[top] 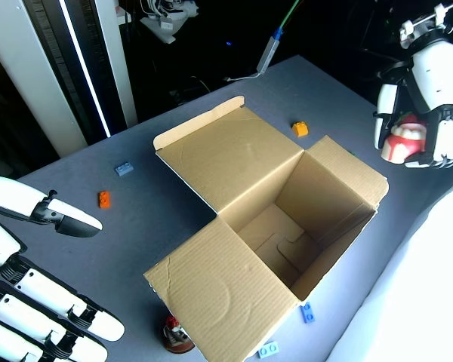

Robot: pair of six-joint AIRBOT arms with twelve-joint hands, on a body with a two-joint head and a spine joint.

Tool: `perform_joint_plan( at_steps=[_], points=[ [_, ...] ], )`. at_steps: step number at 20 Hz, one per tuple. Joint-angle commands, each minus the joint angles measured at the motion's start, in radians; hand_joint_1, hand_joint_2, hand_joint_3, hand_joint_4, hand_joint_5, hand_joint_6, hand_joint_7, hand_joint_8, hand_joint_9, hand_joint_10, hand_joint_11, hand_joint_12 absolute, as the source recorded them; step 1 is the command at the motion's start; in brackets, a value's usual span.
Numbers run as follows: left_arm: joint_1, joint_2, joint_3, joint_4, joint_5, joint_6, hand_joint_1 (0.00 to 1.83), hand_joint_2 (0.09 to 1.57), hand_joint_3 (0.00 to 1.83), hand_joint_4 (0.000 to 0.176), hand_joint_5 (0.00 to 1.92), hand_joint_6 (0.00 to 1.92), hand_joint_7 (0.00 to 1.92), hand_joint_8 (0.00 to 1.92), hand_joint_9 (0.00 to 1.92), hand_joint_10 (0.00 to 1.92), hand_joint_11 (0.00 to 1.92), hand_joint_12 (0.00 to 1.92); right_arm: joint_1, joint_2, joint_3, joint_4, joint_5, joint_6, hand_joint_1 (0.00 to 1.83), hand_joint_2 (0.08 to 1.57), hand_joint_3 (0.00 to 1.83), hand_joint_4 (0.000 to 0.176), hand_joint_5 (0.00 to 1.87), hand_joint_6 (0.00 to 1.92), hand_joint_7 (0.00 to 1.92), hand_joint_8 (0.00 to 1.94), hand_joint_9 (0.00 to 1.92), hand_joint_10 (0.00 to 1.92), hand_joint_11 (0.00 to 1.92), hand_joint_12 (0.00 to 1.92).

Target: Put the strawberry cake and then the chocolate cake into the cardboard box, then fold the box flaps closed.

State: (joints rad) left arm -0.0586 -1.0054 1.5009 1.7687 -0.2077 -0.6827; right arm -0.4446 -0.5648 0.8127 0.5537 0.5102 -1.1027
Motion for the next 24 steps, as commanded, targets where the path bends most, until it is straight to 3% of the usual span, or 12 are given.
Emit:
perform_joint_plan(
  at_steps=[1, 3, 6, 9, 10, 13, 17, 18, 19, 22, 23, 24],
  points=[
    [-0.020, 0.000, -0.001, -0.015, 0.012, -0.010, 1.14, 1.27, 0.00, 0.000, 0.66, 1.37, 0.72, 1.53, 0.47, 1.45, 0.36, 1.70, 0.014, 0.017, 0.003, -0.009, 0.109, 0.001, 0.15, 1.21, 0.00, 0.000, 0.19, 0.01, 0.16, 0.00, 0.16, 0.01, 0.00, 0.74],
    [-0.035, -0.013, -0.003, -0.015, -0.009, -0.026, 1.14, 1.27, 0.00, 0.000, 0.67, 1.34, 0.72, 1.52, 0.47, 1.46, 0.35, 1.72, 0.015, 0.017, 0.003, -0.010, 0.109, 0.001, 0.15, 1.20, 0.00, 0.000, 0.20, 0.01, 0.18, 0.01, 0.18, 0.01, 0.00, 0.79],
    [-0.050, -0.028, -0.025, -0.037, -0.038, -0.044, 1.13, 1.28, 0.00, 0.000, 0.65, 1.39, 0.71, 1.53, 0.45, 1.45, 0.32, 1.71, 0.015, 0.016, 0.002, -0.012, 0.109, 0.000, 0.17, 1.20, 0.00, 0.000, 0.19, 0.00, 0.15, 0.00, 0.15, 0.00, 0.00, 0.68],
    [-0.056, -0.045, -0.046, -0.067, -0.105, -0.044, 1.13, 1.27, 0.00, 0.000, 0.66, 1.37, 0.70, 1.54, 0.45, 1.44, 0.31, 1.73, 0.016, 0.016, 0.001, -0.016, 0.109, 0.000, 0.15, 1.20, 0.00, 0.000, 0.19, 0.00, 0.15, 0.00, 0.15, 0.00, 0.00, 0.70],
    [-0.056, -0.050, -0.056, -0.075, -0.132, -0.043, 1.12, 1.28, 0.00, 0.010, 0.64, 1.42, 0.70, 1.52, 0.44, 1.44, 0.29, 1.74, 0.016, 0.016, 0.001, -0.017, 0.109, 0.000, 0.18, 1.20, 0.00, 0.000, 0.20, 0.00, 0.15, 0.00, 0.15, 0.00, 0.00, 0.71],
    [-0.052, -0.052, -0.084, -0.080, -0.183, -0.040, 1.13, 1.28, 0.00, 0.000, 0.66, 1.37, 0.69, 1.54, 0.46, 1.37, 0.31, 1.69, 0.016, 0.016, 0.001, -0.017, 0.109, 0.000, 0.19, 1.21, 0.00, 0.000, 0.18, 0.00, 0.15, 0.00, 0.15, 0.00, 0.00, 0.75],
    [-0.030, -0.061, -0.105, -0.178, -0.221, 0.036, 1.11, 1.29, 0.00, 0.025, 0.64, 1.47, 0.69, 1.51, 0.43, 1.51, 0.31, 1.73, 0.017, 0.016, 0.001, -0.017, 0.110, -0.001, 0.19, 1.20, 0.00, 0.000, 0.20, 0.01, 0.16, 0.01, 0.15, 0.01, 0.00, 0.68],
    [-0.025, -0.064, -0.104, -0.203, -0.228, 0.057, 1.12, 1.28, 0.00, 0.007, 0.65, 1.41, 0.69, 1.54, 0.44, 1.50, 0.33, 1.71, 0.017, 0.016, 0.001, -0.017, 0.111, -0.001, 0.20, 1.21, 0.00, 0.000, 0.20, 0.01, 0.17, 0.01, 0.16, 0.01, 0.00, 0.68],
    [-0.019, -0.067, -0.100, -0.238, -0.235, 0.087, 1.14, 1.27, 0.00, 0.000, 0.67, 1.36, 0.72, 1.52, 0.48, 1.44, 0.36, 1.68, 0.018, 0.016, 0.001, -0.017, 0.111, -0.001, 0.18, 1.21, 0.00, 0.000, 0.20, 0.01, 0.17, 0.01, 0.16, 0.01, 0.00, 0.68],
    [0.014, -0.082, -0.084, -0.309, -0.260, 0.153, 1.13, 1.28, 0.00, 0.000, 0.65, 1.38, 0.70, 1.56, 0.44, 1.47, 0.34, 1.70, 0.018, 0.016, 0.001, -0.017, 0.111, -0.001, 0.18, 1.22, 0.00, 0.000, 0.18, 0.00, 0.15, 0.00, 0.14, 0.00, 0.00, 0.65],
    [0.031, -0.093, -0.072, -0.355, -0.281, 0.204, 1.12, 1.28, 0.00, 0.028, 0.65, 1.46, 0.69, 1.50, 0.44, 1.49, 0.34, 1.70, 0.018, 0.016, 0.001, -0.017, 0.111, -0.001, 0.19, 1.22, 0.00, 0.000, 0.18, 0.00, 0.15, 0.00, 0.14, 0.00, 0.00, 0.64],
    [0.038, -0.101, -0.063, -0.389, -0.287, 0.236, 1.12, 1.28, 0.00, 0.034, 0.65, 1.49, 0.70, 1.47, 0.45, 1.49, 0.35, 1.71, 0.018, 0.016, 0.001, -0.017, 0.111, -0.001, 0.18, 1.22, 0.00, 0.000, 0.18, 0.00, 0.14, 0.00, 0.14, 0.00, 0.00, 0.61]
  ],
)
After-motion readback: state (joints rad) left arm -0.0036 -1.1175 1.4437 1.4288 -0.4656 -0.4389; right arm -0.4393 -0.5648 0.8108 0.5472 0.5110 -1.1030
